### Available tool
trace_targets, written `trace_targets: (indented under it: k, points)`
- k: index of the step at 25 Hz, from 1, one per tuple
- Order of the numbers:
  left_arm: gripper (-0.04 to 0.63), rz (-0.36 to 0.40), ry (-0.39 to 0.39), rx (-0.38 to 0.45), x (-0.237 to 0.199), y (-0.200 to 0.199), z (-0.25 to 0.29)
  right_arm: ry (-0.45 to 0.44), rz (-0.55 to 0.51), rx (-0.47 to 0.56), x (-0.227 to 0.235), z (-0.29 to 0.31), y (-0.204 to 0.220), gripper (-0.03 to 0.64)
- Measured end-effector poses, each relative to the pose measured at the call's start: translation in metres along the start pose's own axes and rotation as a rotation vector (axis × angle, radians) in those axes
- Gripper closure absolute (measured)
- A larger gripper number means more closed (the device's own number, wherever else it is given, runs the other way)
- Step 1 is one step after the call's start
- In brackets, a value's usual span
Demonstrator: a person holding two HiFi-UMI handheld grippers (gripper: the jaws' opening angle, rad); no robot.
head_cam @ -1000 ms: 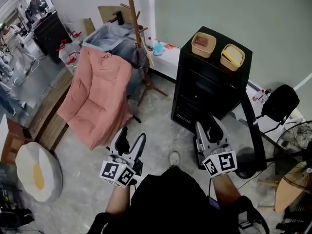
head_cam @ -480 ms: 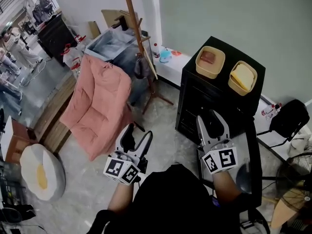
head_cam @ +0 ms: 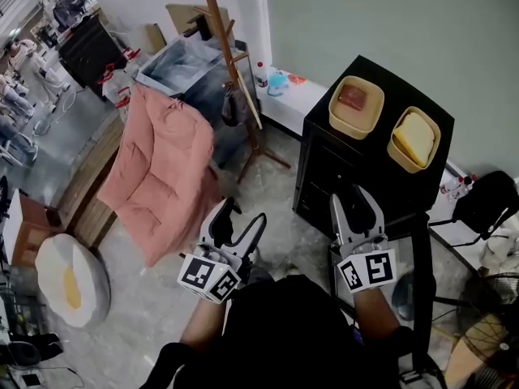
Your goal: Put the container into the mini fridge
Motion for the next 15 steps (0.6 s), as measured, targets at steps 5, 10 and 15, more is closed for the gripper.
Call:
trace_targets:
  k: [5, 10, 15]
  points:
    - [0.261, -0.010, 0.061, 0.001, -0.020, -0.008, 0.032, 0.052, -0.019, -0.025, 0.011, 0.016, 0.000, 0.442]
    - [0.261, 0.004, 0.197, -0.005, -0.036, -0.026, 0.088, 0.143, -0.023, -0.018, 0.021, 0.031, -0.009, 0.454]
    - [0.261, 0.090, 0.398, -0.029, -0.031, -0.040, 0.147, 0.227, -0.049, -0.022, 0.030, 0.039, -0.015, 0.463]
Point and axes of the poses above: the fingertips, and each gripper's own axes: z forward along the fingers, x to its right, y out of its underside, the point moved 6 cm from there along -z, backward along the fingers, and after that the axes turned 3 degrees about -y, right-handed, at the moved point
